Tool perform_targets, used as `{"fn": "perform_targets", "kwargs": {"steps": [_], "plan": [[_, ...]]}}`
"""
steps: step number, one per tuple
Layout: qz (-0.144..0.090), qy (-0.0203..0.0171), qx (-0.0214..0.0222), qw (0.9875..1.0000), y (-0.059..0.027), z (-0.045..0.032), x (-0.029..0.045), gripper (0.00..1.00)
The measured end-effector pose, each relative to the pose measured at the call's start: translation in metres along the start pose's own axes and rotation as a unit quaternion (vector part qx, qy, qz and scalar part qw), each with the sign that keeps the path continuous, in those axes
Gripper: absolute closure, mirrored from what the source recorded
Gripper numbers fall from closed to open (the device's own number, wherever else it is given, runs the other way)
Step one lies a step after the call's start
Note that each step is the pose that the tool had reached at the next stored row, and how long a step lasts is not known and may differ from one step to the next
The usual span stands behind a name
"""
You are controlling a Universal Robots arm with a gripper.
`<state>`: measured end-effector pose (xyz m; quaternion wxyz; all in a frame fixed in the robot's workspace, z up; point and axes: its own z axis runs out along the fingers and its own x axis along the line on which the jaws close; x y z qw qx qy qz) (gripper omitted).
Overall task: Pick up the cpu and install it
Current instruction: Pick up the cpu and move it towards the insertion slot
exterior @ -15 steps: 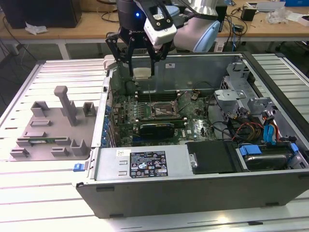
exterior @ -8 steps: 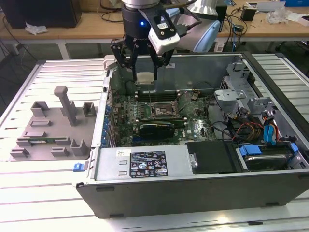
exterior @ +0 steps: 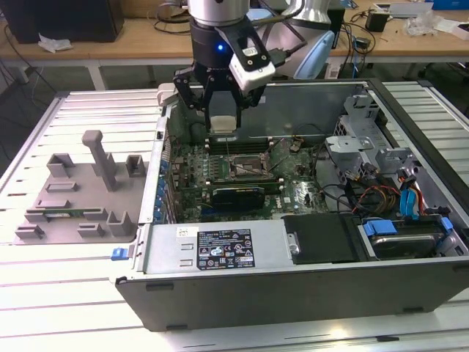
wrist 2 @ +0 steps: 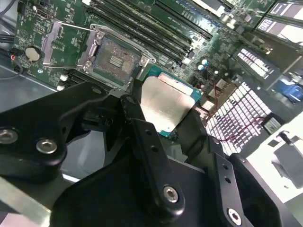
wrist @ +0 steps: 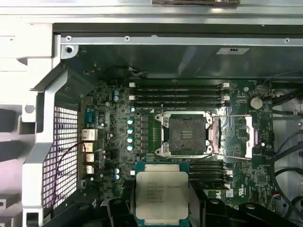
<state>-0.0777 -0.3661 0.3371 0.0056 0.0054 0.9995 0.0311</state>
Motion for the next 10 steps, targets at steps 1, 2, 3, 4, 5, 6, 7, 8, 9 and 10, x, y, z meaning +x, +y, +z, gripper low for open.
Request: {"fn": "perform_targets", "kwargs": {"steps": [1,2,3,4,5,6,7,8,9,10], "plan": [[0.0,0.0002,0.0002,1.0,0.0017,0.0043,-0.0021,0.46],[0.0,0.0005,0.0003,1.0,0.0028,0.0069,-0.0036,0.46],[0.0,0.0007,0.0005,1.0,0.0038,0.0088,-0.0047,0.46],[0.0,0.0009,0.0006,1.0,0.0046,0.0107,-0.0059,0.46],[0.0,0.0011,0.0007,1.0,0.0054,0.0128,-0.0072,0.46],[0.0,0.0013,0.0008,1.0,0.0062,0.0147,-0.0086,0.46],[0.0,0.0016,0.0009,1.0,0.0068,0.0165,-0.01,0.46],[0.0,0.0021,0.0012,1.0,0.0078,0.0195,-0.0127,0.46],[0.0,0.0024,0.0013,1.0,0.0083,0.0213,-0.0145,0.46],[0.0,0.0027,0.0015,1.0,0.0088,0.023,-0.0162,0.46]]}}
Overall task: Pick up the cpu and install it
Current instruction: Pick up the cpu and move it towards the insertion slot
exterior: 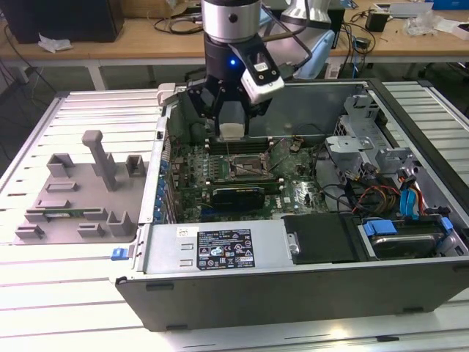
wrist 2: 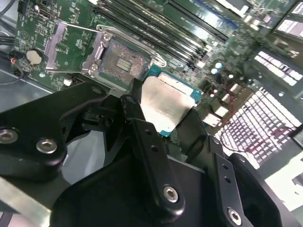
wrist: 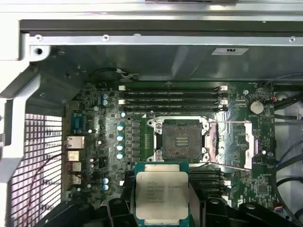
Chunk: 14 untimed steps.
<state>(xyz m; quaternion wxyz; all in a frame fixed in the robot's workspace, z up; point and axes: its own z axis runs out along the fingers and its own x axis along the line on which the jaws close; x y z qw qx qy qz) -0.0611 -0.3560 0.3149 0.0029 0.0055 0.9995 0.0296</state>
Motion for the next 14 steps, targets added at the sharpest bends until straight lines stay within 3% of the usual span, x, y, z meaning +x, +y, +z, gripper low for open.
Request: {"fn": "perform_targets", "kwargs": {"steps": [9,12,14], "plan": [[0.0,0.0052,0.0006,1.0,0.0083,0.0131,-0.0235,0.46],[0.0,0.009,0.0013,1.0,0.0127,0.0202,-0.0383,0.46],[0.001,0.0103,0.002,0.9999,0.0136,0.0226,-0.0439,0.46]]}}
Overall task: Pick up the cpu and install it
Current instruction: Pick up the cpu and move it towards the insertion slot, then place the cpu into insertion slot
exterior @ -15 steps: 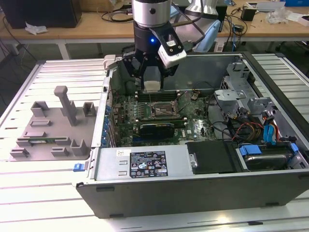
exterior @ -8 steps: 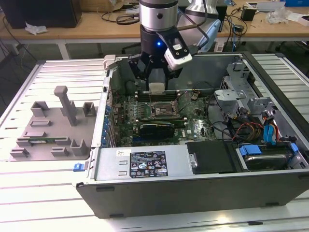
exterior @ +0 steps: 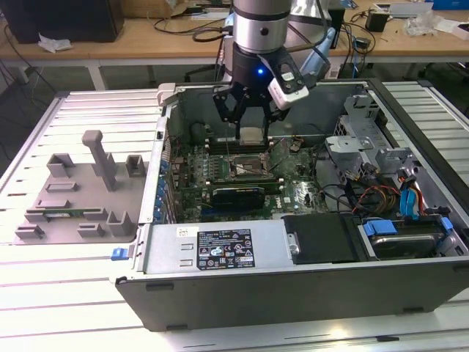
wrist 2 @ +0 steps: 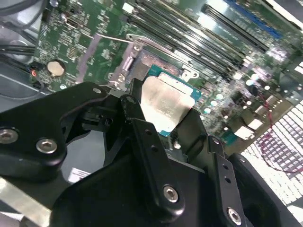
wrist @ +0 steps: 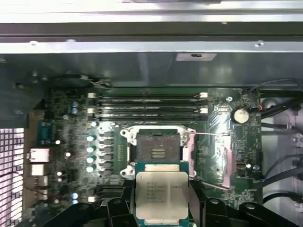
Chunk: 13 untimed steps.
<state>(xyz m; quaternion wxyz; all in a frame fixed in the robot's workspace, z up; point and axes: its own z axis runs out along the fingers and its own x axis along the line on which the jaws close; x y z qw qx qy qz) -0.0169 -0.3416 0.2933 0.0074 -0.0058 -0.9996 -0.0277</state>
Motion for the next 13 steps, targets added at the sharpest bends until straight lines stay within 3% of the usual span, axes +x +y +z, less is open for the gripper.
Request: {"fn": "perform_targets", "kwargs": {"steps": [3,13], "plan": [[0.0,0.0018,0.001,1.0,0.001,0.0038,-0.0086,0.46],[0.0,0.0018,0.0009,1.0,0.0009,0.0042,-0.0087,0.46]]}}
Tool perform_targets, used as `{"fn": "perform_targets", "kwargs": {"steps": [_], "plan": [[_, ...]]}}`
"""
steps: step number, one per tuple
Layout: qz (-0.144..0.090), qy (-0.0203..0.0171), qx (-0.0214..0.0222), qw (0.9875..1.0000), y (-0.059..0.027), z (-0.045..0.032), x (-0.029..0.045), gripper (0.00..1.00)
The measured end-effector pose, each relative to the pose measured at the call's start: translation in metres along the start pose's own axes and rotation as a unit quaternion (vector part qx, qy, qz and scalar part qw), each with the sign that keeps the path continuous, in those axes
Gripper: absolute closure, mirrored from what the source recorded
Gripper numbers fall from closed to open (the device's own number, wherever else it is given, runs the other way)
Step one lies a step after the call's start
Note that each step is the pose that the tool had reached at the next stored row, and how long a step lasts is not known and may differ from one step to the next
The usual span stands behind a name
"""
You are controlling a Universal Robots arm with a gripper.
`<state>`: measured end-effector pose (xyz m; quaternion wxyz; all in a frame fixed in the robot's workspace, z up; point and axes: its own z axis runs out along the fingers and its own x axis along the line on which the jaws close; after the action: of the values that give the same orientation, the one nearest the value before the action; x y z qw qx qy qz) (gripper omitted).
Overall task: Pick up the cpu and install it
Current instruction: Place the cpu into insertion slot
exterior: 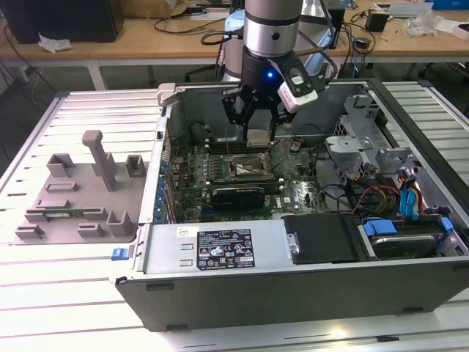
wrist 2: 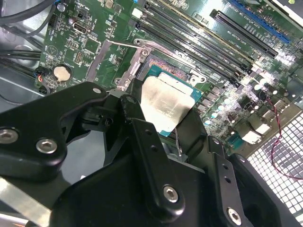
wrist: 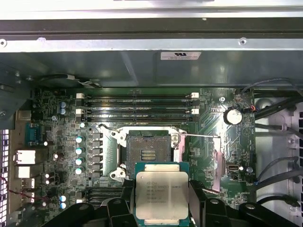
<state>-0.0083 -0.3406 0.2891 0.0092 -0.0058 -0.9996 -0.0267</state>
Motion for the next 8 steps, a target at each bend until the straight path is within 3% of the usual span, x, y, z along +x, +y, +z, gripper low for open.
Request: {"fn": "perform_targets", "kwargs": {"steps": [8], "plan": [[0.002,-0.0001,0.0,1.0,0.0,0.0001,0.0,0.46]]}}
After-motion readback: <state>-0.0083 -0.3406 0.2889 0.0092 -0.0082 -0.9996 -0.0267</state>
